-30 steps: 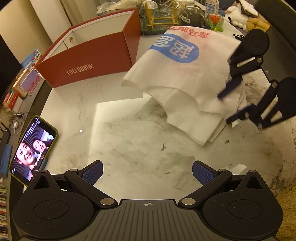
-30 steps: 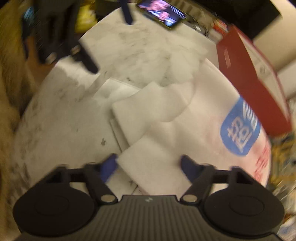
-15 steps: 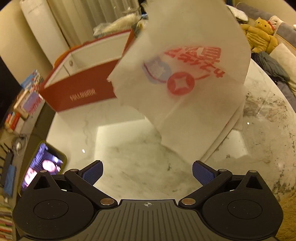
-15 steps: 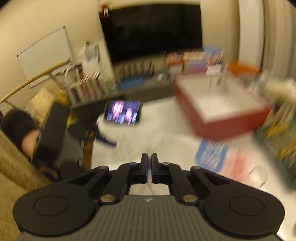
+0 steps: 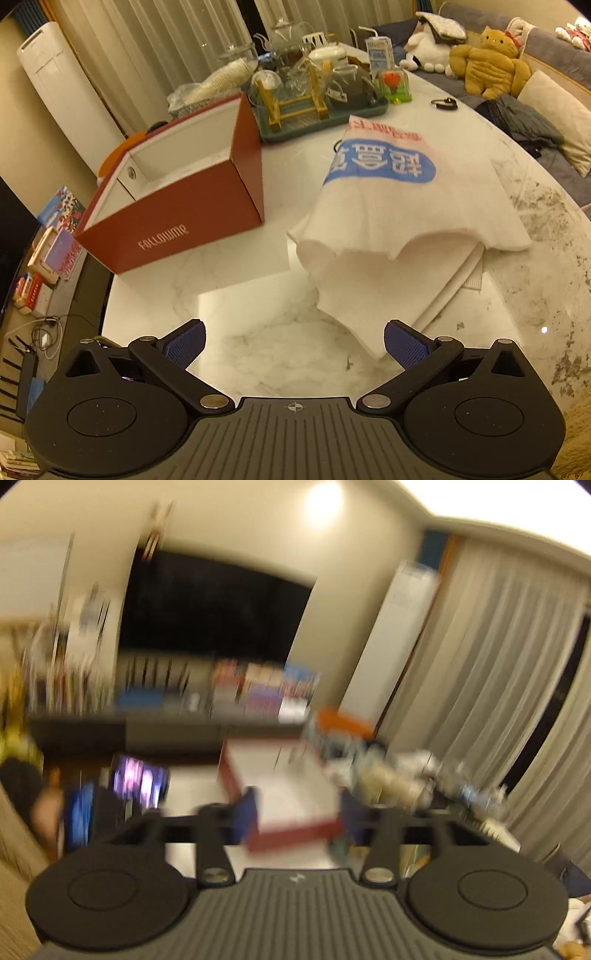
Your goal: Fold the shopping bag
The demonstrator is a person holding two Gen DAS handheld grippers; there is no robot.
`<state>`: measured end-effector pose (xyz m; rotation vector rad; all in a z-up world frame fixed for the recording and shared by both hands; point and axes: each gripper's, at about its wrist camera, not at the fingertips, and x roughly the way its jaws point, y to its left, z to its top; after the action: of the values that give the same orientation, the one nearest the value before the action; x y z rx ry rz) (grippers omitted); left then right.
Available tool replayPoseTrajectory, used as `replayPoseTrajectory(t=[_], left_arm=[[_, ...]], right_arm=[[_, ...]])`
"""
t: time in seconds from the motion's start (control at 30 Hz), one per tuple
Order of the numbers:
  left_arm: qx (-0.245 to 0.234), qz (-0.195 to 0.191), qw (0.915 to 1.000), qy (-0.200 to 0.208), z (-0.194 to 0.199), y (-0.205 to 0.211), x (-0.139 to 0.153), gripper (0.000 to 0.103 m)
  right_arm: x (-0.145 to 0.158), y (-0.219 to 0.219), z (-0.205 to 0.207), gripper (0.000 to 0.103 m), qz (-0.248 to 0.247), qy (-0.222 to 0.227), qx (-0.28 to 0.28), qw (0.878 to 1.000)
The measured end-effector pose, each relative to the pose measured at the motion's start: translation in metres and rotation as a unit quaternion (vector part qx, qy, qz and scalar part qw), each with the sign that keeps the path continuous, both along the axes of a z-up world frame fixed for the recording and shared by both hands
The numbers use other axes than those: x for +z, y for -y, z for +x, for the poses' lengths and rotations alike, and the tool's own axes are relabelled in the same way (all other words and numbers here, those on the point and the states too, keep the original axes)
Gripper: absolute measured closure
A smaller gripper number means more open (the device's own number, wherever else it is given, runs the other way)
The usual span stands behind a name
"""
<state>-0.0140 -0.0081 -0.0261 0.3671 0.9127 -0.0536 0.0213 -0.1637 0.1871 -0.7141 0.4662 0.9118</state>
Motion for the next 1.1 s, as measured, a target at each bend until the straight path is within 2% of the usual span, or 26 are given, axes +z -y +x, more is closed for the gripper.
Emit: replayPoseTrajectory(t=[0.03,0.07,0.1,0.17,0.27,0.37,0.43,0.47,0.5,0.53,0.63,0.7,0.73,0.77,0.83,0.9,0.93,1.0,1.03,1.07,1.1], left_arm=[[0.001,0.001,1.0000,-0.003,-0.002,0.000,-0.001,0.000],[0.001,0.003,1.0000,-0.006,-0.004,0.001,-0.003,0.000],[0.002,0.005,0.9999,-0.009,-0.006,0.001,-0.004,0.000],[0.012,0.006,0.9998,-0.014,-0.009,-0.002,-0.006,0.000],[0.032,-0.005,0.9989,-0.034,-0.012,-0.010,-0.011,0.000],[0.044,-0.029,0.9958,-0.074,-0.013,-0.014,-0.022,0.000],[0.059,-0.044,0.9932,-0.090,-0.014,-0.015,-0.027,0.000],[0.059,-0.045,0.9929,-0.092,-0.015,-0.014,-0.028,0.000],[0.059,-0.042,0.9932,-0.091,-0.016,-0.013,-0.028,0.000],[0.059,-0.039,0.9935,-0.089,-0.017,-0.012,-0.028,0.000],[0.063,-0.037,0.9936,-0.087,-0.017,-0.010,-0.028,0.000],[0.065,-0.045,0.9930,-0.088,-0.017,-0.010,-0.027,0.000],[0.065,-0.056,0.9925,-0.087,-0.017,-0.011,-0.025,0.000],[0.065,-0.066,0.9918,-0.087,-0.017,-0.012,-0.023,0.000],[0.067,-0.082,0.9911,-0.082,-0.018,-0.013,-0.020,0.000],[0.068,-0.083,0.9911,-0.079,-0.020,-0.014,-0.018,0.000],[0.069,-0.079,0.9913,-0.080,-0.021,-0.014,-0.019,0.000],[0.070,-0.074,0.9910,-0.086,-0.023,-0.015,-0.020,0.000],[0.071,-0.078,0.9905,-0.088,-0.025,-0.016,-0.019,0.000],[0.071,-0.084,0.9900,-0.089,-0.026,-0.018,-0.018,0.000],[0.070,-0.088,0.9898,-0.088,-0.027,-0.019,-0.018,0.000]], right_arm=[[-0.027,-0.008,0.001,0.046,-0.036,-0.018,0.012,0.999],[-0.055,-0.016,0.000,0.054,-0.071,-0.038,0.013,0.997],[-0.084,-0.023,-0.001,0.067,-0.105,-0.057,0.012,0.993],[-0.137,-0.036,-0.003,0.078,-0.153,-0.096,0.005,0.984],[-0.199,-0.047,0.000,0.077,-0.186,-0.141,-0.014,0.972],[-0.236,-0.051,0.008,0.074,-0.198,-0.164,-0.028,0.966],[-0.249,-0.048,0.025,0.073,-0.192,-0.201,-0.041,0.960],[-0.252,-0.050,0.029,0.069,-0.193,-0.197,-0.046,0.960],[-0.253,-0.052,0.031,0.061,-0.195,-0.187,-0.050,0.962],[-0.255,-0.055,0.033,0.057,-0.197,-0.176,-0.055,0.963],[-0.256,-0.065,0.032,0.048,-0.196,-0.104,-0.027,0.975],[-0.260,-0.069,0.025,0.026,-0.200,-0.048,0.004,0.979],[-0.266,-0.071,0.022,0.025,-0.205,-0.016,0.025,0.978],[-0.266,-0.069,0.017,0.025,-0.208,-0.006,0.063,0.976],[-0.272,-0.068,0.010,0.019,-0.231,-0.011,0.119,0.966],[-0.285,-0.072,0.007,0.019,-0.260,0.024,0.107,0.959],[-0.286,-0.071,0.011,0.019,-0.248,0.014,0.094,0.964],[-0.281,-0.073,0.029,0.058,-0.229,-0.067,0.050,0.970],[-0.280,-0.073,0.033,0.092,-0.234,-0.078,0.037,0.969],[-0.279,-0.073,0.036,0.100,-0.241,-0.078,0.025,0.967],[-0.277,-0.071,0.035,0.101,-0.242,-0.070,0.025,0.968]])
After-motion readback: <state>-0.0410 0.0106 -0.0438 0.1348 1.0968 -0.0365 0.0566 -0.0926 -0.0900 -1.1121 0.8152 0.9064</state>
